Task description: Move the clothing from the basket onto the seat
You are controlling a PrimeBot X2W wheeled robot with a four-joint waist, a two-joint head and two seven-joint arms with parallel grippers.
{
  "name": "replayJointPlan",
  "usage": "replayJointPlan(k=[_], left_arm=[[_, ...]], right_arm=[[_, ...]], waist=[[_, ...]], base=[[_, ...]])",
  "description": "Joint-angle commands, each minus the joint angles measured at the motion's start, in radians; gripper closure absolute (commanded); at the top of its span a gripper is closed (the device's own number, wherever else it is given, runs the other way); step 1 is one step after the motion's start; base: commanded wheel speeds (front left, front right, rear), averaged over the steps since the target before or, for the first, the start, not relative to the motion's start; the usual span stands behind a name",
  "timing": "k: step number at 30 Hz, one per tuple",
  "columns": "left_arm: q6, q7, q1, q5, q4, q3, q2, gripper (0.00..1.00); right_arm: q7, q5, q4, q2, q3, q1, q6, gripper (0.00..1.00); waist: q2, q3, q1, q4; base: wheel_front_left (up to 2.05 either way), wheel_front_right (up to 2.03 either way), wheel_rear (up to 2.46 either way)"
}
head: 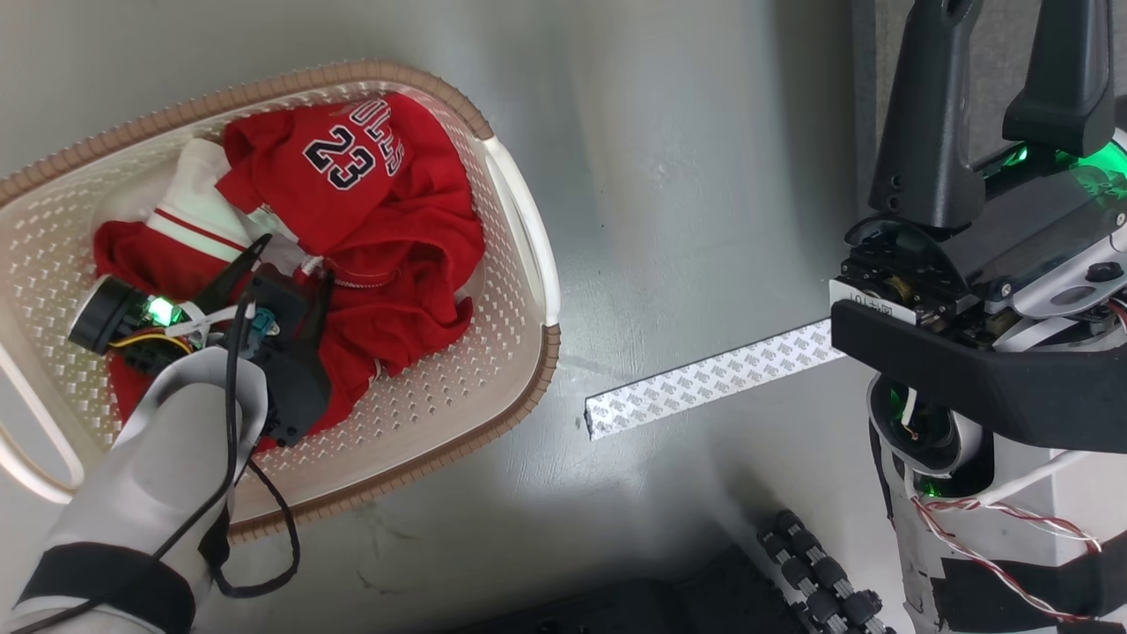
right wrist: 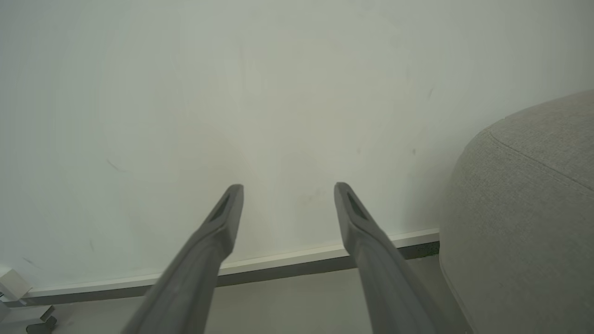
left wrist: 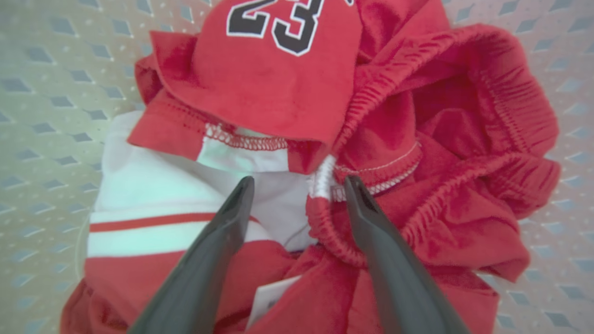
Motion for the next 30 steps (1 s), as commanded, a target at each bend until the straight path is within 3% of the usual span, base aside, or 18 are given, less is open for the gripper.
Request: replayJointPlan(k=[1,10,11,12,13,19,30], left_arm=[[0.001,-0.005,-0.007,-0.005,0.01,-0.004,0.006,0.0],[-0.009,-0.005,-0.044,-0.024,0.021,-0.03,0.007,0.0],[-0.008,-0.005,-0.047,-0.026,0.023,-0.033,0.007,0.13],[-0.009,-0.005,-0.049,-0.029,0.026,-0.034,0.007,0.68],[-0.012,-0.005,-0.052,-0.032,0.025,-0.036,0.004,1.0],[-0.014,-0.005,-0.026,-0.053,-0.018,-0.042,-0.007,1.0],[0.013,-0.005,0.132,-0.108,-0.281,-0.041,0.033,1.0]], right_arm=[[-0.002,0.002,-0.002,-0.002,0.003,-0.014,0.001,0.0],[-0.002,0.004,-0.018,-0.002,-0.015,-0.02,0.001,0.0],[-0.002,0.001,-0.017,-0.002,-0.015,-0.022,0.001,0.0],[-0.002,-0.001,-0.016,-0.002,-0.016,-0.022,0.001,0.0],[-0.002,-0.004,-0.014,-0.002,-0.018,-0.024,0.001,0.0],[-0.002,-0.016,-0.006,-0.002,-0.019,-0.027,0.001,0.0],[-0.002,-0.039,0.025,-0.002,-0.014,0.005,0.001,0.0]], waist=[[0.0,0.01,-0.0001,-0.002],[0.0,0.032,-0.0001,0.012],[0.0,0.034,-0.0001,0.014],[0.0,0.034,-0.0001,0.017],[0.0,0.034,-0.0001,0.021],[0.0,0.019,-0.0001,0.043],[0.0,-0.097,-0.0001,0.076]], base=[[0.0,0.0,0.0],[0.0,0.0,0.0],[0.0,0.0,0.0],[0.0,0.0,0.0],[0.0,0.0,0.0],[0.0,0.0,0.0],[0.0,0.0,0.0]])
